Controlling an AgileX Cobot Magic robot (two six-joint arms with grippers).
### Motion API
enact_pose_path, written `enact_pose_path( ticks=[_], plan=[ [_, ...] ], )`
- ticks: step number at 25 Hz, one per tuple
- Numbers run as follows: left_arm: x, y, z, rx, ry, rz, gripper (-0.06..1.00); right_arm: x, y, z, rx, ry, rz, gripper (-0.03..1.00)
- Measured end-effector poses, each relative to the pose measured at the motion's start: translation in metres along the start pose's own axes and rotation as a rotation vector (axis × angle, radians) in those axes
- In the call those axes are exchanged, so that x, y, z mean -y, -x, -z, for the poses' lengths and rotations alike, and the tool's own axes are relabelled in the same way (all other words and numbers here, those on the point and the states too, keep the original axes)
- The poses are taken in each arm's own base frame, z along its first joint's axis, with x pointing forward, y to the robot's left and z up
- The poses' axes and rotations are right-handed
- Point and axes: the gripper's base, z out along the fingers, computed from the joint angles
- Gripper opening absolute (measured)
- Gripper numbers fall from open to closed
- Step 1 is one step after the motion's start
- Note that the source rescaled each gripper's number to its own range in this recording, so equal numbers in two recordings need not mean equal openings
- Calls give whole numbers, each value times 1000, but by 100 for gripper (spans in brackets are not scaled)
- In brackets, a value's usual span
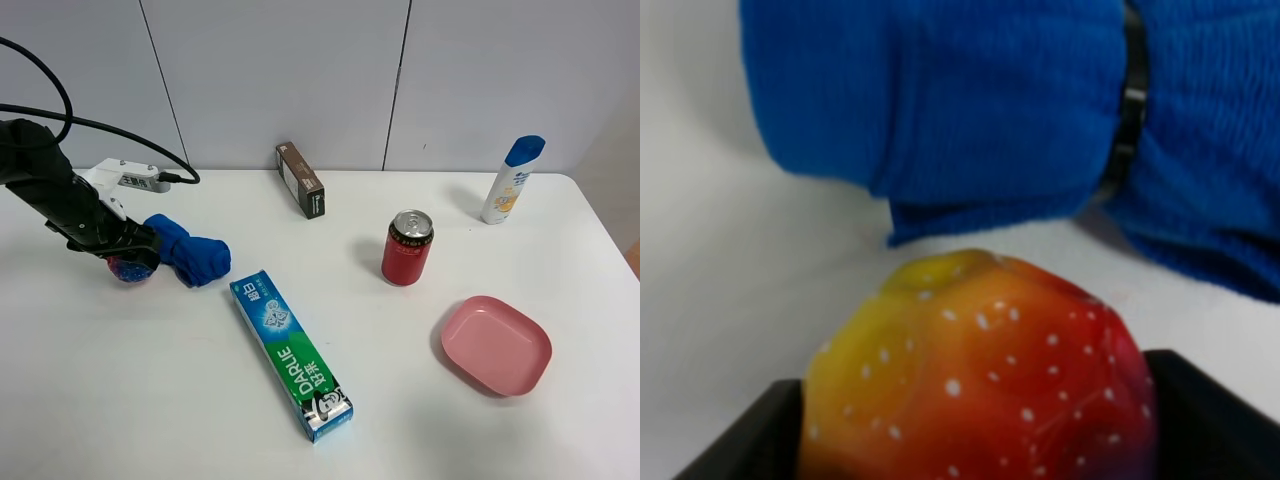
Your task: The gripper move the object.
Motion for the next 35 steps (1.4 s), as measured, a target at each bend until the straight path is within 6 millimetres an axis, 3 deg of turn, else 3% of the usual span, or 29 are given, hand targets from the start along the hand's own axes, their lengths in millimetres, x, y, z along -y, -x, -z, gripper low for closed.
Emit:
enact_pose_path(
  ticks=[15,22,32,33,35],
  plan=[
    [1,-1,-11,-7,-15,31,2,0,0,0,0,0,-1,100],
    [1,1,-11,8,-15,41,23,0,0,0,0,0,-1,100],
    [1,2,-11,21,-24,66,25,0,0,0,0,0,-1,100],
    [1,2,-11,26,-22,66,28,0,0,0,0,0,-1,100],
    [0,4,-11,50,-11,67,47,0,0,0,0,0,-1,100]
  ],
)
